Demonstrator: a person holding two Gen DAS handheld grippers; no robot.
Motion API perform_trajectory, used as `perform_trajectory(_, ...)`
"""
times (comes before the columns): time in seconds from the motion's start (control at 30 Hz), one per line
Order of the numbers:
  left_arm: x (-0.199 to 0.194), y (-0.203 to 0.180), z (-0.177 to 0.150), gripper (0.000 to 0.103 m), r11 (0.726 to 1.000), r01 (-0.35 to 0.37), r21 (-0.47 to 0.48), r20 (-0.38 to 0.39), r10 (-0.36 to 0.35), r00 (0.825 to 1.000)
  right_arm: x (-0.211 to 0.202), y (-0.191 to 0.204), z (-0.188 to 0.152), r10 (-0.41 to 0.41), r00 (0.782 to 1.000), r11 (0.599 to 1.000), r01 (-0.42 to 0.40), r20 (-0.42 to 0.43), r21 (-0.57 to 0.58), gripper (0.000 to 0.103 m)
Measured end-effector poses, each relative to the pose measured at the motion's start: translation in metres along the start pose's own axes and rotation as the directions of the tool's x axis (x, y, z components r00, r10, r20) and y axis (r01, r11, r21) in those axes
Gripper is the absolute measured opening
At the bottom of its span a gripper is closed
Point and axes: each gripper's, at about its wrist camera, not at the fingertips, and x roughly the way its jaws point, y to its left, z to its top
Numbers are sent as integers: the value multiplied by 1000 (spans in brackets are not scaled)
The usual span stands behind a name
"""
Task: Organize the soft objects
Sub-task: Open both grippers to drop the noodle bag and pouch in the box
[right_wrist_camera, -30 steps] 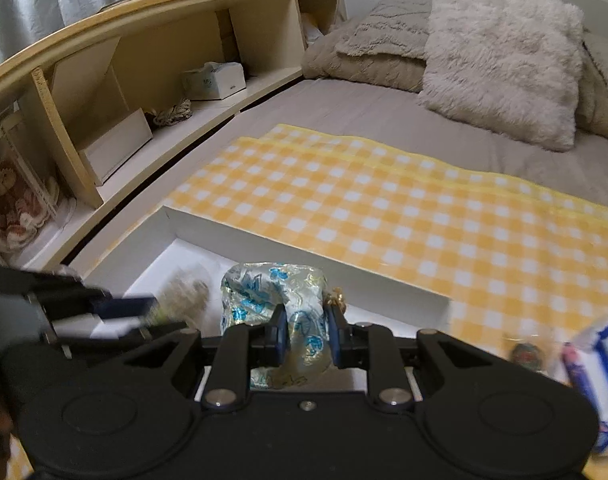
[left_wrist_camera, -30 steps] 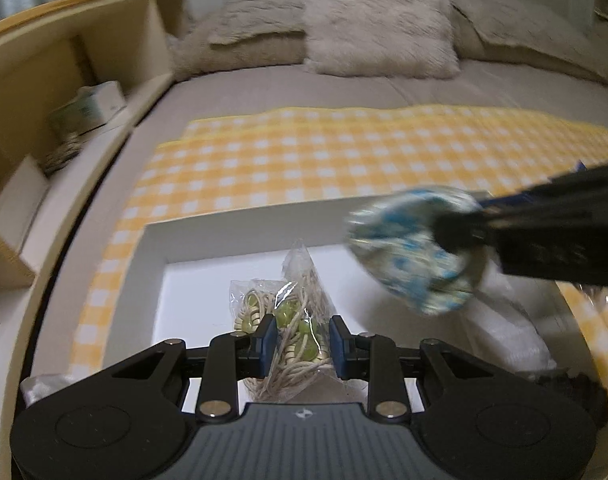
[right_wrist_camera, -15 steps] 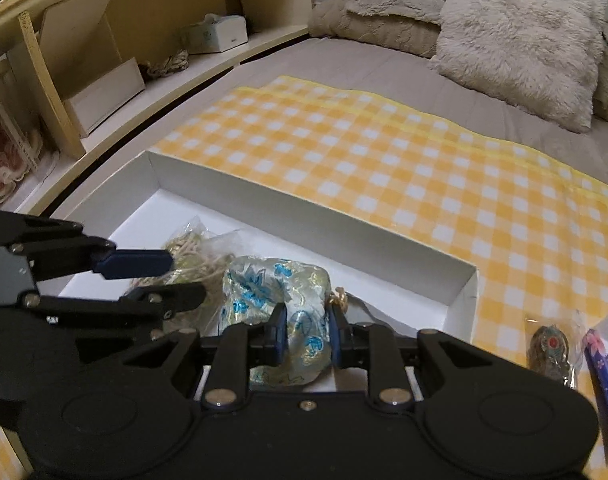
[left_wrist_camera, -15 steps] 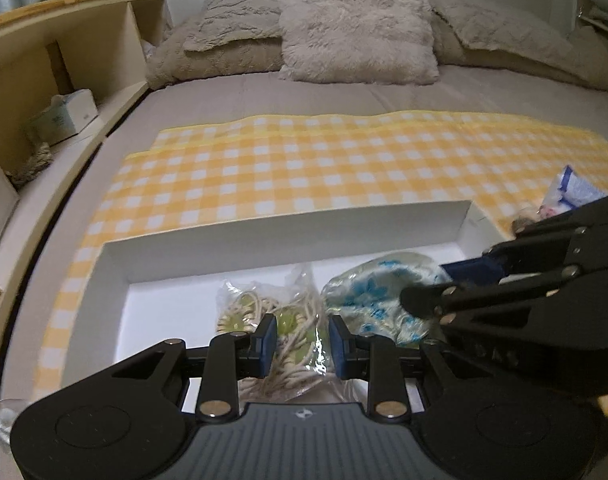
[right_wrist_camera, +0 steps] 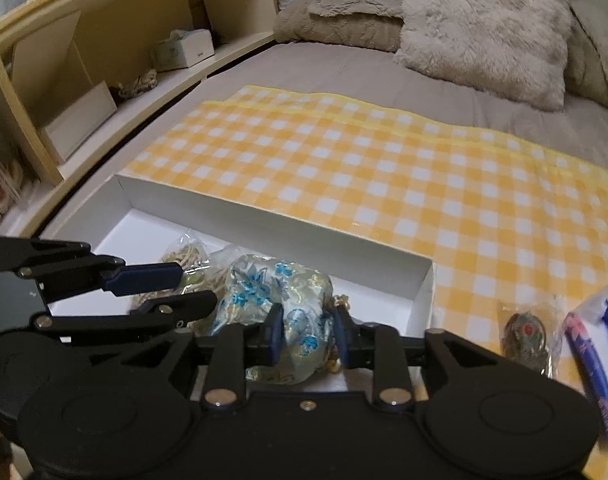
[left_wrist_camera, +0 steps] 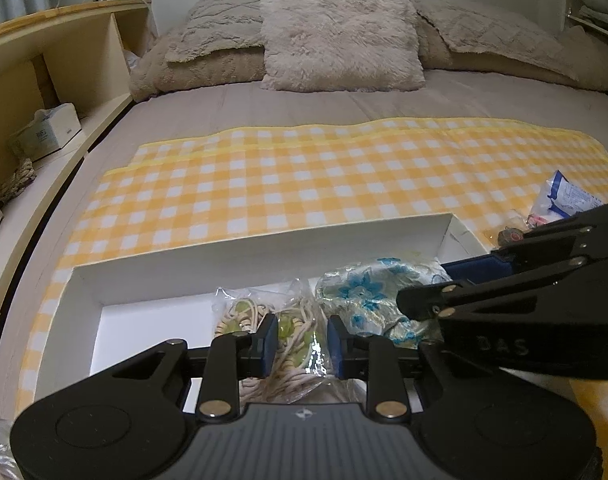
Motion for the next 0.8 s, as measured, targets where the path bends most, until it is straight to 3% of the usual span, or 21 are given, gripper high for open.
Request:
perform_trajectory(0.17, -12, 9, -2, 39, 999, 1, -36, 14, -1, 1000, -10, -2, -1, 20, 1000, 1000, -20, 2, 10, 40)
perform_trajectory(0.33, -32, 15, -2, 49, 996, 3, -90, 47, 1, 999, -28, -4, 0, 41, 999, 999, -41, 22, 32, 41)
perform_trajectory(0.8, -100, 17, -11, 63, 989, -5, -147, 114, 22, 993, -95, -8, -6, 29, 993, 1000, -30, 113, 6, 50)
